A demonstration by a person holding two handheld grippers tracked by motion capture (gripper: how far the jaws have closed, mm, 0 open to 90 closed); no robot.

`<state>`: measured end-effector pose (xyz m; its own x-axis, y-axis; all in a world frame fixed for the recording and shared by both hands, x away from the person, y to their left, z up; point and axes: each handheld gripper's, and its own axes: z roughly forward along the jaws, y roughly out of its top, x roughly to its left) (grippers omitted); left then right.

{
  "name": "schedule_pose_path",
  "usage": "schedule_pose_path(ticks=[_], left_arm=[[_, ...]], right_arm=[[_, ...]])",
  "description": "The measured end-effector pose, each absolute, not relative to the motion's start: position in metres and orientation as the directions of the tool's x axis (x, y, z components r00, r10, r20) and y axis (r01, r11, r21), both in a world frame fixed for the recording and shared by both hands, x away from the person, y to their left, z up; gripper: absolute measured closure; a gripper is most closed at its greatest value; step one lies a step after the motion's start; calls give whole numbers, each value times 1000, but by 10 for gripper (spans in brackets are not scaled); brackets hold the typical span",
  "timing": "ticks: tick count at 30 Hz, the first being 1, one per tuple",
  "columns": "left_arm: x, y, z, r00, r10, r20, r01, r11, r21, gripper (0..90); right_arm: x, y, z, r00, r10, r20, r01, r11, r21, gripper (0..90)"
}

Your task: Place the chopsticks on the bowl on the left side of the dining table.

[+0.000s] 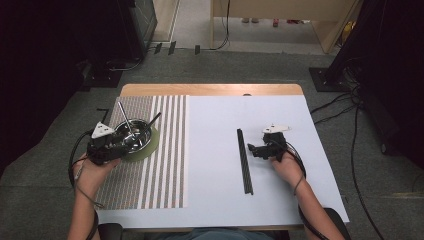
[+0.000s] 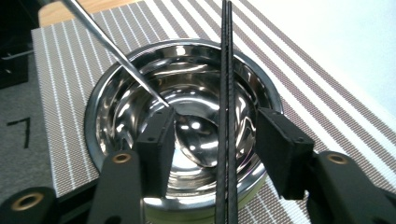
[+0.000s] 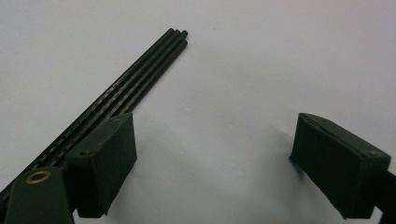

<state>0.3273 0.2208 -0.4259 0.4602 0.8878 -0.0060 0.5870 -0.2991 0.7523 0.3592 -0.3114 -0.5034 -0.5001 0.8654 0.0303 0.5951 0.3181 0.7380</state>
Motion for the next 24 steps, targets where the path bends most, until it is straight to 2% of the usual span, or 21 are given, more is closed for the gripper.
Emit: schedule_pose_path(ticks=[12,24], left_arm=[[310,231,-427,426,905,-7,589,-271,761,412],[302,238,-432,403,915,-14,602,-254,757,389]], right_arm=[[359,-312,-503,-501,865,29,594,319,738,137],[359,-312,-503,-501,865,30,595,319,738,137]])
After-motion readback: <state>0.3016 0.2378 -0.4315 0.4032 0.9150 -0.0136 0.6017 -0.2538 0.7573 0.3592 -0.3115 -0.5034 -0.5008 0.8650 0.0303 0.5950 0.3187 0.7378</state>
